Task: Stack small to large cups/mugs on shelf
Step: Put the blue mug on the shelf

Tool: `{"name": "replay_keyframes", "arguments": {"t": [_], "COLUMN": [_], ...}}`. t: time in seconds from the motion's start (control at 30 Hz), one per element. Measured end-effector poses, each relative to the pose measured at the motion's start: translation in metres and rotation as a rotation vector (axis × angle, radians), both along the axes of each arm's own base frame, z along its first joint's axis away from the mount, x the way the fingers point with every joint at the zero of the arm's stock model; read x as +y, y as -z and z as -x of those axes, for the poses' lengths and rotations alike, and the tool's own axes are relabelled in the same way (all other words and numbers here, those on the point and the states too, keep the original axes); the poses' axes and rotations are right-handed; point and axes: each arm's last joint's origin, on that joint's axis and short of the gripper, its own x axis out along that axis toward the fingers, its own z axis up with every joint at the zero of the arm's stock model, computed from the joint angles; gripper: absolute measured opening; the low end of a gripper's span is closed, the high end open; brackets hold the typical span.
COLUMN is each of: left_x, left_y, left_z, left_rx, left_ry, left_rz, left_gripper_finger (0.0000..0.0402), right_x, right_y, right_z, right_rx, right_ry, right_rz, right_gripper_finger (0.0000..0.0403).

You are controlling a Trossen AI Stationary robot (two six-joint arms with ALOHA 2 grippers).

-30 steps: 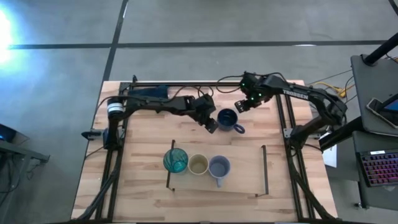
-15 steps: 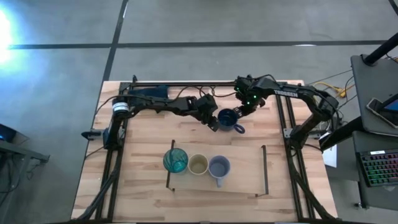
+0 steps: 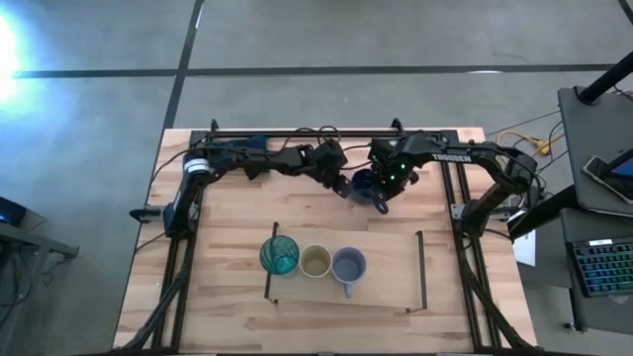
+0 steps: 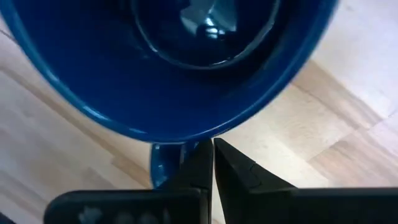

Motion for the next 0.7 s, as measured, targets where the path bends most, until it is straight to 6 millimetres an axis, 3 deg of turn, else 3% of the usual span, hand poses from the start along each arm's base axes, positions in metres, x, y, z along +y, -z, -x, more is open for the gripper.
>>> {"name": "replay_keyframes", "arguments": {"t": [0.33,0.7], "left_x": [0.015,0.017], "left_y": [-0.002,-0.004], "left_z": [0.003,0.002], "left_rx": [-0.026,-0.056], "left_ry": [-0.026,-0.005], "left_rz": [-0.016,-0.038], "left_gripper_finger": [0.0005,0.0005], "right_x": [0.011,0.013], "right_y": [-0.002,-0.009], "right_z": [-0.017,-0.019], "right_rx": [-0.101,-0.135], "right_ry": [0.021,0.062], "right_rz": [-0.011,-0.028], "right_gripper_finger": [0.0008,0.0008]}}
